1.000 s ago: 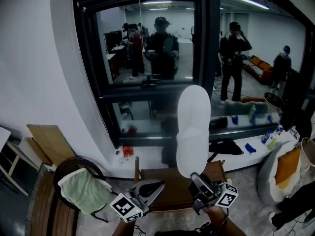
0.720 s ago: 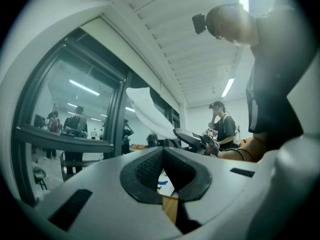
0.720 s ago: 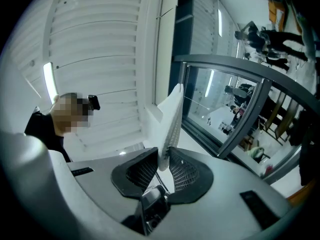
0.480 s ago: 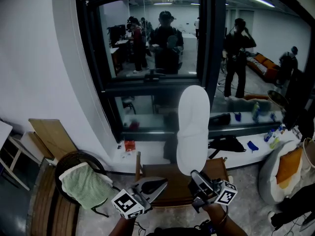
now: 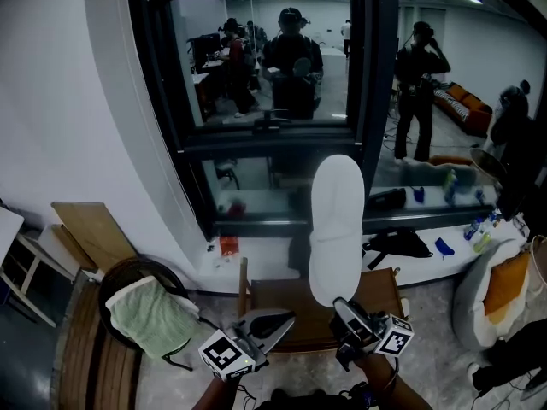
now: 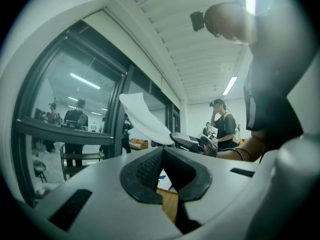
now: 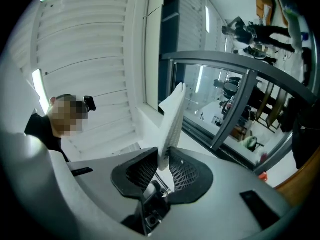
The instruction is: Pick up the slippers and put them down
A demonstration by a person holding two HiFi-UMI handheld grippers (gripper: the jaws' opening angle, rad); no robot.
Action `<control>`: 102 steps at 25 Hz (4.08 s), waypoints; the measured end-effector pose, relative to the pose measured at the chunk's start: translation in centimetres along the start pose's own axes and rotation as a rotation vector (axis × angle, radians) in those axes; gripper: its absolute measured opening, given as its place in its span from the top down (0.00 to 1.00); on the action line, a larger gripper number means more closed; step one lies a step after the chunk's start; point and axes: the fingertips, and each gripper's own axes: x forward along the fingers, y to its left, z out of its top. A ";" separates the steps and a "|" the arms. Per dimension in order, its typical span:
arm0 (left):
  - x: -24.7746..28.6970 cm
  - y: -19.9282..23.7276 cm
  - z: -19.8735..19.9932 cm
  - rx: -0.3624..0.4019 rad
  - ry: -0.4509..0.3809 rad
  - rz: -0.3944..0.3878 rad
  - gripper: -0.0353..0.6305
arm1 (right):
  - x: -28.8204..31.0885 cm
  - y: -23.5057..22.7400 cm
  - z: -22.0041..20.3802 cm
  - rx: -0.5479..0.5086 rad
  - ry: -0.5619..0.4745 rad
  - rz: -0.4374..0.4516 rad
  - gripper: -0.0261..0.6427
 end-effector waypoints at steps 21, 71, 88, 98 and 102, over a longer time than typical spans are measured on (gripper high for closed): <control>-0.1 1.5 -10.9 -0.249 0.108 0.043 0.94 | -5.7 -9.7 -7.6 0.178 0.045 -0.239 0.85; 0.1 -3.0 -38.9 -0.512 0.257 0.067 0.94 | -24.2 -26.8 -28.1 0.479 0.118 -0.595 0.84; -0.2 -3.3 -35.4 -0.449 0.222 0.081 0.94 | -24.3 -22.6 -29.7 0.538 0.207 -0.592 0.79; 2.3 -1.3 -19.0 -0.298 0.105 0.073 0.94 | -13.4 -11.6 -18.0 0.218 0.286 -0.381 0.90; 2.0 -3.2 -13.3 -0.291 0.123 0.045 0.94 | -9.2 -5.5 -12.3 -0.020 0.312 -0.303 0.90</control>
